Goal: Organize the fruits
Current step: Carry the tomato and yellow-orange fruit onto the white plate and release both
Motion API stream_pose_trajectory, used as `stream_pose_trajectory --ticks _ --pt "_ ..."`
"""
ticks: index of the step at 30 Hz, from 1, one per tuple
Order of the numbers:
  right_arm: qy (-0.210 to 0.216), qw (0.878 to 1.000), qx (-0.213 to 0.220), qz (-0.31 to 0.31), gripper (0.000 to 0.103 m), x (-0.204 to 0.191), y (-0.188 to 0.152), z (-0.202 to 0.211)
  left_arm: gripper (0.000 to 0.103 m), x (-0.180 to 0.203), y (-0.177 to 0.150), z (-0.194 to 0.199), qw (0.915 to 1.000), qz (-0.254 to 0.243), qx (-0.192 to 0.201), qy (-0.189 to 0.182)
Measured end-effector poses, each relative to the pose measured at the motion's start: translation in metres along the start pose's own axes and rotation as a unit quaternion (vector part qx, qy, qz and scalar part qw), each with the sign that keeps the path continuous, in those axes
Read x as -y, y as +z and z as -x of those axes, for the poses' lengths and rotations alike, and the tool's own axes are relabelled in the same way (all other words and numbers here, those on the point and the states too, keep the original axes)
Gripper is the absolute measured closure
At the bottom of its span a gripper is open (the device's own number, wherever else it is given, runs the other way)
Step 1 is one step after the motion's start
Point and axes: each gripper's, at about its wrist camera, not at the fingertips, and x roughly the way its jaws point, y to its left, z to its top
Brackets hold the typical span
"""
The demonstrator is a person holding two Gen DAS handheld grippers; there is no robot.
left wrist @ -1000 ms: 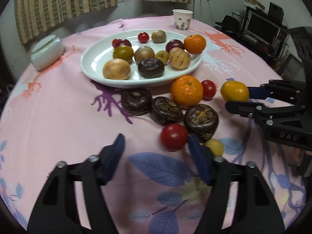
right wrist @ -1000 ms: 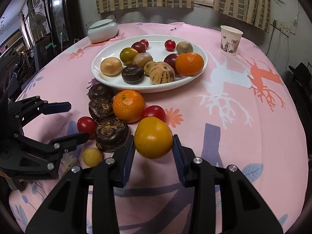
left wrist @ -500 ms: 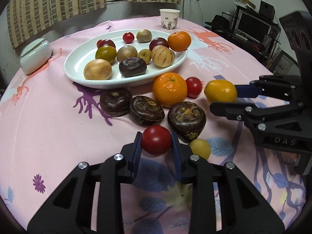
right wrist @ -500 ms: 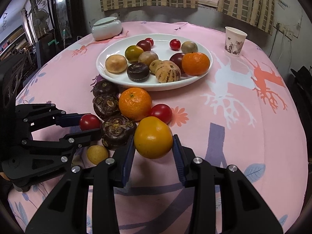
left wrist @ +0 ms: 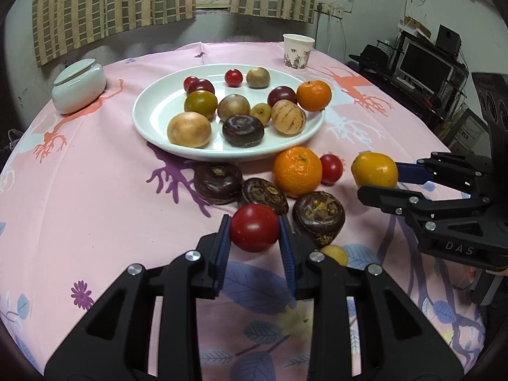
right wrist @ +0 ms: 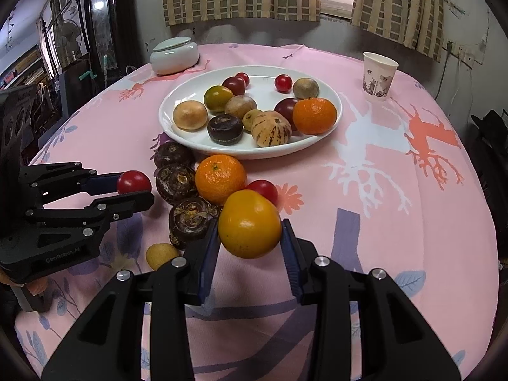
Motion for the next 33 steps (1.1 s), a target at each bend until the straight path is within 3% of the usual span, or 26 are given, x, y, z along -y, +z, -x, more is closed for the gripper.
stream_pose_trajectory --ticks 6,15,23,30,33 --pt "0.003 0.998 0.052 -0.026 0.065 0.006 0.012 0.02 0.073 -0.014 0.013 0.022 0.9991 0.038 0.021 -0.002" --pt "-0.011 0.997 0.074 -0.002 0.064 -0.006 0.053 0.028 0.073 -0.029 0.05 0.039 0.998 0.041 0.048 0.009" --pt "-0.03 0.998 0.064 0.001 0.064 -0.009 0.105 -0.025 0.073 -0.049 0.099 -0.01 0.9963 0.062 0.04 0.042" --pt "-0.033 0.998 0.041 -0.019 0.064 -0.001 0.123 -0.069 0.073 -0.074 0.117 -0.049 0.9928 0.102 0.026 0.056" --pt "-0.029 0.998 0.032 -0.04 0.063 0.005 0.129 -0.085 0.056 -0.079 0.122 -0.057 0.991 0.116 0.029 0.061"
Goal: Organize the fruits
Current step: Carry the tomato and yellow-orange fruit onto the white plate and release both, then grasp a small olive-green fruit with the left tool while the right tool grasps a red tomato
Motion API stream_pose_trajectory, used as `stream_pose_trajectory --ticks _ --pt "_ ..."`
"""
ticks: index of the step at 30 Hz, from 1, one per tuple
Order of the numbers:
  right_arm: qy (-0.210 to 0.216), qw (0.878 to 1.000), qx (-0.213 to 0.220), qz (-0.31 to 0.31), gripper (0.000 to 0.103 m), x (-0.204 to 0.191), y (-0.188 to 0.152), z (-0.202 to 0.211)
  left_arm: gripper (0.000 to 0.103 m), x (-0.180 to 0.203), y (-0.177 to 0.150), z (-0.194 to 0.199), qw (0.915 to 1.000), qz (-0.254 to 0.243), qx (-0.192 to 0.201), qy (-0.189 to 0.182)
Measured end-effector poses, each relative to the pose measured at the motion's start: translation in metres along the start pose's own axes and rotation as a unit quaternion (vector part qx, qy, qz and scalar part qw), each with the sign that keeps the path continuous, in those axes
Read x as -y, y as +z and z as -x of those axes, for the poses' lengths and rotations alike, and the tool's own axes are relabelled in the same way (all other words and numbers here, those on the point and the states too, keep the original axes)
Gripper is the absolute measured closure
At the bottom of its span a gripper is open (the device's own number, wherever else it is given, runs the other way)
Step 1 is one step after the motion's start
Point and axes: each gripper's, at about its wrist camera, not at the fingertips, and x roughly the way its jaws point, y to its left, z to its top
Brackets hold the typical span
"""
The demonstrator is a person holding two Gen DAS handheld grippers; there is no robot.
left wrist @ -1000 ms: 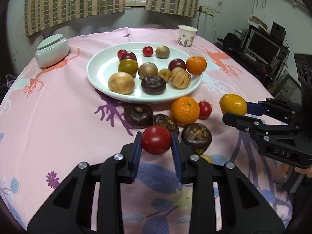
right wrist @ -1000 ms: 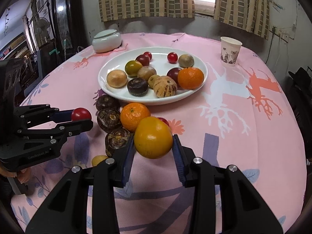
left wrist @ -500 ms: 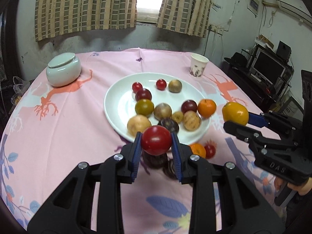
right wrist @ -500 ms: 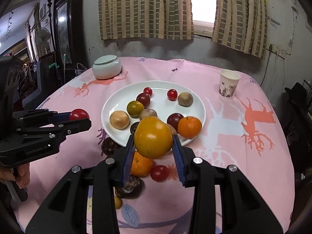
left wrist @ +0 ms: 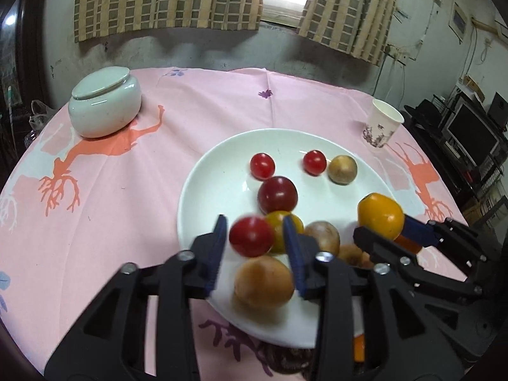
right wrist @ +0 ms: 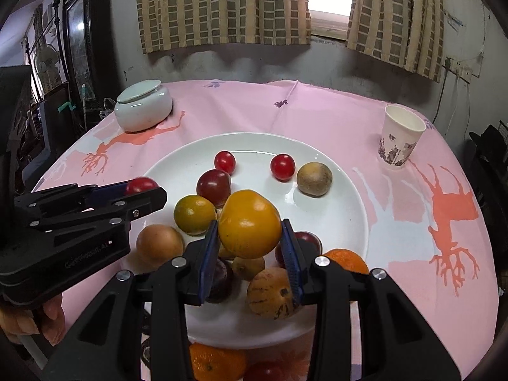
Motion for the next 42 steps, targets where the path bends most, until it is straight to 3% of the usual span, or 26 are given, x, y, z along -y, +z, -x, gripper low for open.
stream_pose_trajectory --ticks 2,4,6,17,27,36,42 --pt "0.007 1.0 0.0 -0.02 0.061 0.005 0.003 -0.004 0.041 -0.001 0.002 0.0 0.9998 0.002 0.007 0.017" --pt "0.015 0.999 0.007 -0.033 0.056 0.009 0.003 -0.001 0.038 -0.005 0.002 0.004 0.9998 0.007 0.011 0.012" --pt "0.014 0.999 0.023 -0.033 0.044 0.01 0.002 0.009 0.033 -0.008 0.001 0.01 0.9998 0.011 0.012 0.01" --pt "0.019 0.999 0.03 -0.026 0.043 0.03 -0.037 0.075 0.022 0.003 -0.033 0.052 0.9998 -0.002 0.012 -0.013" --pt "0.022 0.998 0.023 -0.05 0.036 0.042 -0.089 0.114 0.02 0.025 -0.081 0.079 0.9988 -0.026 -0.002 -0.041" --pt "0.037 0.997 -0.002 -0.065 0.036 0.048 -0.109 0.094 0.019 0.033 -0.113 0.079 0.9981 -0.041 -0.01 -0.046" --pt "0.028 0.998 -0.008 -0.06 0.036 0.05 -0.111 0.093 0.019 0.047 -0.127 0.073 0.994 -0.09 -0.029 -0.054"
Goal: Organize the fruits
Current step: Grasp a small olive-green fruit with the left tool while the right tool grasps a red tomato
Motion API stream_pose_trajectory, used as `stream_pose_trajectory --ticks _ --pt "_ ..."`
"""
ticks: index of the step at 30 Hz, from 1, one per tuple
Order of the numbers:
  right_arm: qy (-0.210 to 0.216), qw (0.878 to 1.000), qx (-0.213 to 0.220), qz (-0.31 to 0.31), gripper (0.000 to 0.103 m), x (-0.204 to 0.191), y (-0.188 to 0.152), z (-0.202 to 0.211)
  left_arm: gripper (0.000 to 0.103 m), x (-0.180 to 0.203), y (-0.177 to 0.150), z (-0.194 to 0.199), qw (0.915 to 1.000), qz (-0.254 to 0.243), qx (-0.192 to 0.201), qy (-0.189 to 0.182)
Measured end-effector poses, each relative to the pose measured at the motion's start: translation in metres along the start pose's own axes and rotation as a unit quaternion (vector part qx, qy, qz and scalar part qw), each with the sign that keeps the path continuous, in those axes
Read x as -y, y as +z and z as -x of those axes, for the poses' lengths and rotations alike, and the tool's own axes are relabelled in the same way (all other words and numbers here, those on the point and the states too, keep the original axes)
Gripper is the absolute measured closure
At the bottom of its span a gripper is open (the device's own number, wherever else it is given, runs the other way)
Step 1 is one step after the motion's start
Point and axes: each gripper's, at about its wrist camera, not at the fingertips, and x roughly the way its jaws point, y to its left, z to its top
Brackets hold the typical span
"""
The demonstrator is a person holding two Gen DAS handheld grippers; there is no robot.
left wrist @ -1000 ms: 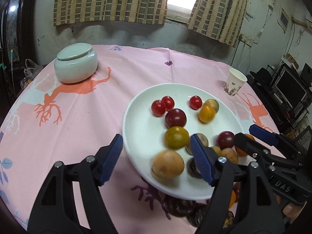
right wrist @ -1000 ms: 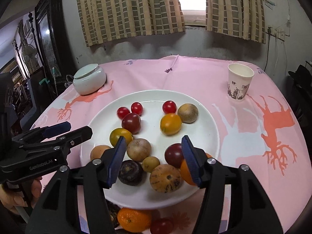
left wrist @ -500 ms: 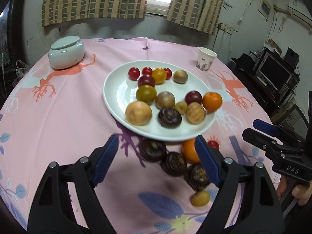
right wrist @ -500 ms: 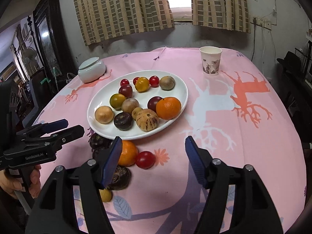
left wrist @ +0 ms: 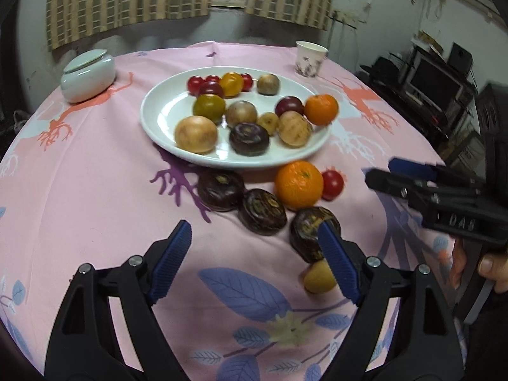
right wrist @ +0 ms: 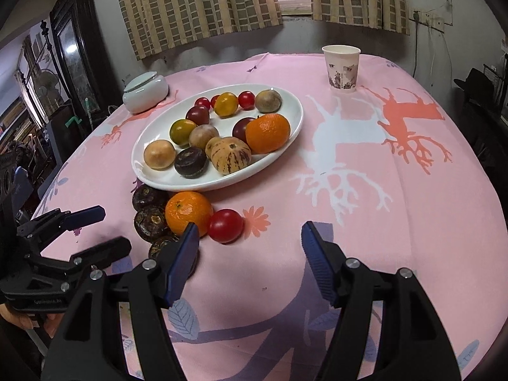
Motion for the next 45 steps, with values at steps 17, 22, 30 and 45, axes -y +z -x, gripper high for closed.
stream_pose_trajectory --ticks 17,22,30,45 --pt "-0.005 1.0 -0.012 0.005 0.036 -0.003 -0.003 -0.005 0.023 0.032 -0.021 -0.011 0.9964 -0.069 -0.045 -0.02" --pt "-0.008 1.0 -0.012 0.004 0.036 -0.002 -0.003 -0.005 0.05 0.034 -0.024 -0.018 0.9949 -0.068 -0.063 -0.042" --pt "-0.045 0.998 -0.022 0.026 0.036 -0.004 -0.009 -0.019 0.074 0.048 -0.029 -0.02 0.9904 -0.101 -0.078 -0.052" --pt "-0.014 0.995 -0.068 0.075 0.066 -0.026 -0.004 -0.056 0.074 0.031 -0.024 -0.02 0.9888 -0.059 -0.099 -0.095"
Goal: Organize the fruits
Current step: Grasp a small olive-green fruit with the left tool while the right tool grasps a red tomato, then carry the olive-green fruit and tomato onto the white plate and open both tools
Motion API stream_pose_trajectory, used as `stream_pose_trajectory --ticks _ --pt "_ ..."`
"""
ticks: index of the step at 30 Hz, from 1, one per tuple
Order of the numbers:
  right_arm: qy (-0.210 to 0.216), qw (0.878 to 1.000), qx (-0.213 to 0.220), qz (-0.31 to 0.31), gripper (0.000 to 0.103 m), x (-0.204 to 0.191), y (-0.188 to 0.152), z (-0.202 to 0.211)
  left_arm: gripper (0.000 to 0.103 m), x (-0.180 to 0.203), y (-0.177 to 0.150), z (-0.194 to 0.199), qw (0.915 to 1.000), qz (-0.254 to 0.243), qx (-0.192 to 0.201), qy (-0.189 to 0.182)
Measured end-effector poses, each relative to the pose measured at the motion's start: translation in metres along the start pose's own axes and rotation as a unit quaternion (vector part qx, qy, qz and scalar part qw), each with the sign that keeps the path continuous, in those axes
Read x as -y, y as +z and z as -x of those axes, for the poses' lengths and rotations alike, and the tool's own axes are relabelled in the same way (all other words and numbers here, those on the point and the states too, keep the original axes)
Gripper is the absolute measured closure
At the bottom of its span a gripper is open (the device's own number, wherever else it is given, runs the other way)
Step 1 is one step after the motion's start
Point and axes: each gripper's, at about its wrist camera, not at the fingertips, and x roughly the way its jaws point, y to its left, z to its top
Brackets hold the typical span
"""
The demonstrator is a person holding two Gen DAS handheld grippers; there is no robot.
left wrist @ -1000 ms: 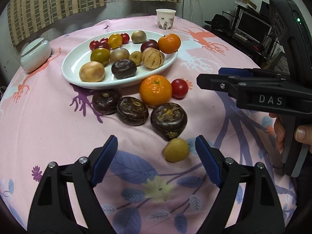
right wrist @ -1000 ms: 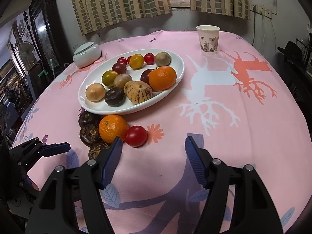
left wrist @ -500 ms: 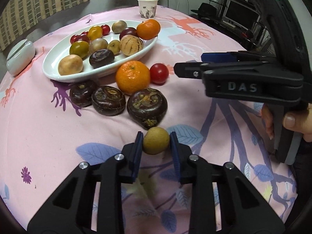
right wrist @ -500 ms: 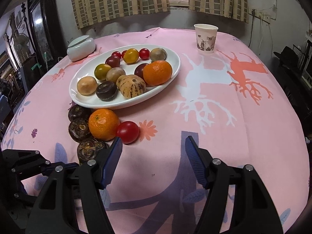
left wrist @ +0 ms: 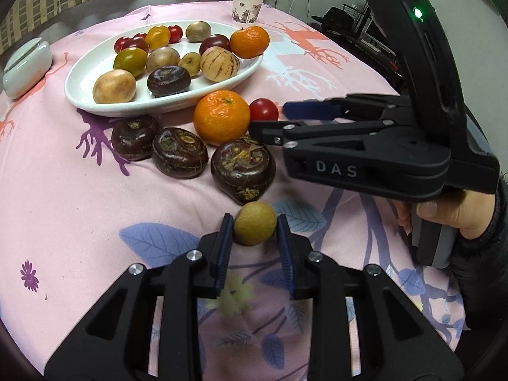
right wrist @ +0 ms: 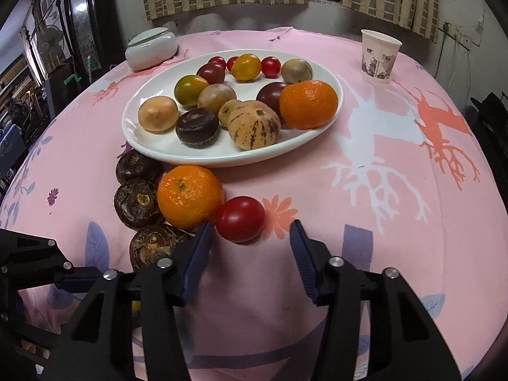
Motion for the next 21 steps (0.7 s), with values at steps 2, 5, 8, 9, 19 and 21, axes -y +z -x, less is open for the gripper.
stream_pose_trajectory --ticks 2,5,8,9,19,21 --pt "-0.007 1.0 0.007 0.009 0.069 -0.002 -0.001 0.0 0.074 0.0 0.0 0.0 1.0 0.0 0.0 0.0" --pt "0.01 1.0 0.01 0.007 0.075 -0.002 -0.001 0.004 0.074 -0.003 0.001 0.0 0.9999 0.01 -0.001 -0.009" --pt "0.002 1.0 0.029 -0.003 0.075 0.002 0.0 0.016 0.075 -0.003 0.0 0.003 0.9999 0.012 0.002 -0.005" --pt "0.005 0.999 0.038 -0.011 0.075 0.005 0.002 0.023 0.075 -0.002 -0.001 0.005 0.9999 0.009 0.006 0.001" --pt "0.008 0.998 0.068 -0.009 0.075 0.006 -0.003 0.054 0.075 0.008 -0.002 0.018 0.9989 -0.021 0.034 0.023" --pt "0.007 0.998 0.066 -0.005 0.075 0.004 -0.004 0.054 0.075 0.01 -0.004 0.016 0.999 -0.025 0.027 0.023"
